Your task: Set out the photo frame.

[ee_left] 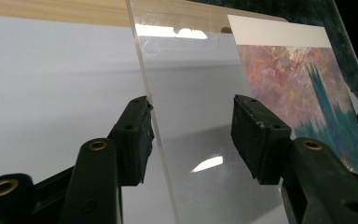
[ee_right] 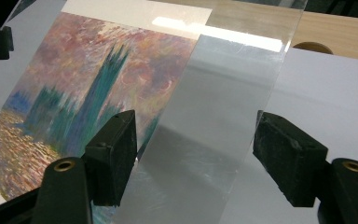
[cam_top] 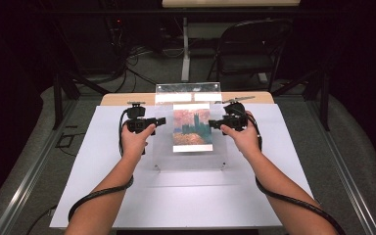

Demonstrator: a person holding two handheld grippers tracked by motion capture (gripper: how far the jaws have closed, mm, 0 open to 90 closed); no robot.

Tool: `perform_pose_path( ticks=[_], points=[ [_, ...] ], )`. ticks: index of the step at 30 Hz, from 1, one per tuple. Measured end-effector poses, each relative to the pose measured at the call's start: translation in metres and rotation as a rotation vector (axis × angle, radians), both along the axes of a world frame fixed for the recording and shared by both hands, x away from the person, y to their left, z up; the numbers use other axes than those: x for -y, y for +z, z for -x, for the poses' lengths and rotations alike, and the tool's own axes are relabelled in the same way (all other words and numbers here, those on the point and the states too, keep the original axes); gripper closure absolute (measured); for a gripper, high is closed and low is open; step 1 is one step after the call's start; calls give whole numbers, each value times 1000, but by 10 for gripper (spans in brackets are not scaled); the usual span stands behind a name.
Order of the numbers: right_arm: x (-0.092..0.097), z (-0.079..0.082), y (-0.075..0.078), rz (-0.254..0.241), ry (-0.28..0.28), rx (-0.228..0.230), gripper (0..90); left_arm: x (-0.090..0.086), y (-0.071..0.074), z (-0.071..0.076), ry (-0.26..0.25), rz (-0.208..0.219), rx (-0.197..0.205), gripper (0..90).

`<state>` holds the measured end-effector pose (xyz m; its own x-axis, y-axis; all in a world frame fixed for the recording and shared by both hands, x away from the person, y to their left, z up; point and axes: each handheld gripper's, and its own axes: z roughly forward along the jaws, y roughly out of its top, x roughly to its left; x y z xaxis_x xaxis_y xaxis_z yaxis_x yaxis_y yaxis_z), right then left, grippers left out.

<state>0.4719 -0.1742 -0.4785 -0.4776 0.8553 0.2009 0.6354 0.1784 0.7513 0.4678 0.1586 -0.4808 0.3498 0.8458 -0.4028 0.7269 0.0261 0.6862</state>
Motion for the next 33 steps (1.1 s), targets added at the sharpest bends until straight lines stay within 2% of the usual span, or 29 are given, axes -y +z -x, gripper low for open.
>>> perform_pose_path(
  ticks=[16,19,33],
  points=[
    [3,23,18,25,13,68,391,-6,17,21,-16,10,49,557],
    [5,27,22,26,7,66,419,-6,21,26,-19,1,57,564],
    [7,46,33,35,8,111,481,-8,32,45,-28,-18,98,594]
  ],
)
